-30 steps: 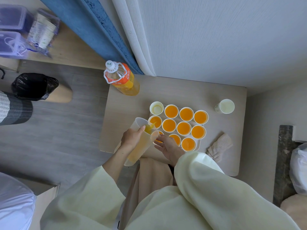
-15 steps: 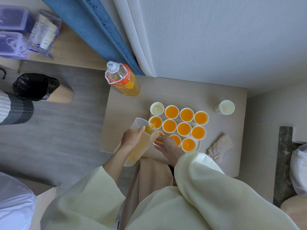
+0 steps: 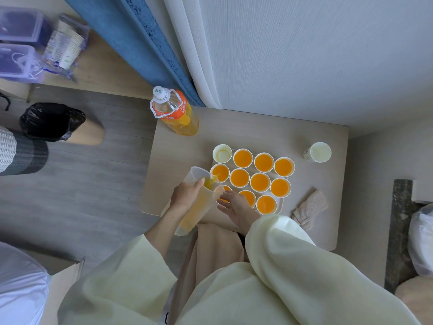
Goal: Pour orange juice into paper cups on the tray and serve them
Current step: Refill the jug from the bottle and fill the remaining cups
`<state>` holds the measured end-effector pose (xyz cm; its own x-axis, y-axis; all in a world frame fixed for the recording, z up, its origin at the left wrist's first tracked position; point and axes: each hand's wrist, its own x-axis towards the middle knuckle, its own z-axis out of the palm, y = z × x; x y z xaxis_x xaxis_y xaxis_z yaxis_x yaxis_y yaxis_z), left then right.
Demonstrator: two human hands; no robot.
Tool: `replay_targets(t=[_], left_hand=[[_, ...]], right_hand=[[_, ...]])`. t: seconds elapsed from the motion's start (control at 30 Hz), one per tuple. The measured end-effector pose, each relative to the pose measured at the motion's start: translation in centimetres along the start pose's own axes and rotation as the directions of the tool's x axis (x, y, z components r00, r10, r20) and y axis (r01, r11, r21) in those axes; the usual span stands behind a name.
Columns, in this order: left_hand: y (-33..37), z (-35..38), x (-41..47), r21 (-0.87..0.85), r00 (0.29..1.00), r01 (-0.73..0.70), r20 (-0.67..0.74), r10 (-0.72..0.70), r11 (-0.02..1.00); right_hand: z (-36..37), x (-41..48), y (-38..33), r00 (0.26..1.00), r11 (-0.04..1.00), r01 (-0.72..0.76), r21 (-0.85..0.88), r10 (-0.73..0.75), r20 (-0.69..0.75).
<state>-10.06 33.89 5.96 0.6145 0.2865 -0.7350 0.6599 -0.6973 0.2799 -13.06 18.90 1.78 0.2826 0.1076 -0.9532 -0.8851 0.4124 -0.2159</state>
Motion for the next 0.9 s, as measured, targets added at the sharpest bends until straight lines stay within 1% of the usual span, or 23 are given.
replay_targets(t=[0.27, 0.7, 0.9], left_hand=[[0.0, -0.14, -0.04, -0.005, 1.0, 0.002, -0.005, -0.002, 1.0], [0.25, -0.33, -0.36, -0.014, 1.0, -0.004, -0.015, 0.004, 1.0], [0.23, -0.33, -0.35, -0.02, 1.0, -0.006, -0.009, 0.006, 1.0]], right_hand=[[0.14, -0.35, -0.11, 1.0, 1.0, -0.003, 0.009, 0.003, 0.0], [0.23, -0.8, -0.3, 1.0, 0.999, 0.015, -0.028, -0.015, 0.021], [0.2, -0.89, -0.29, 1.0, 1.0, 0.005, -0.005, -0.005, 0.009]])
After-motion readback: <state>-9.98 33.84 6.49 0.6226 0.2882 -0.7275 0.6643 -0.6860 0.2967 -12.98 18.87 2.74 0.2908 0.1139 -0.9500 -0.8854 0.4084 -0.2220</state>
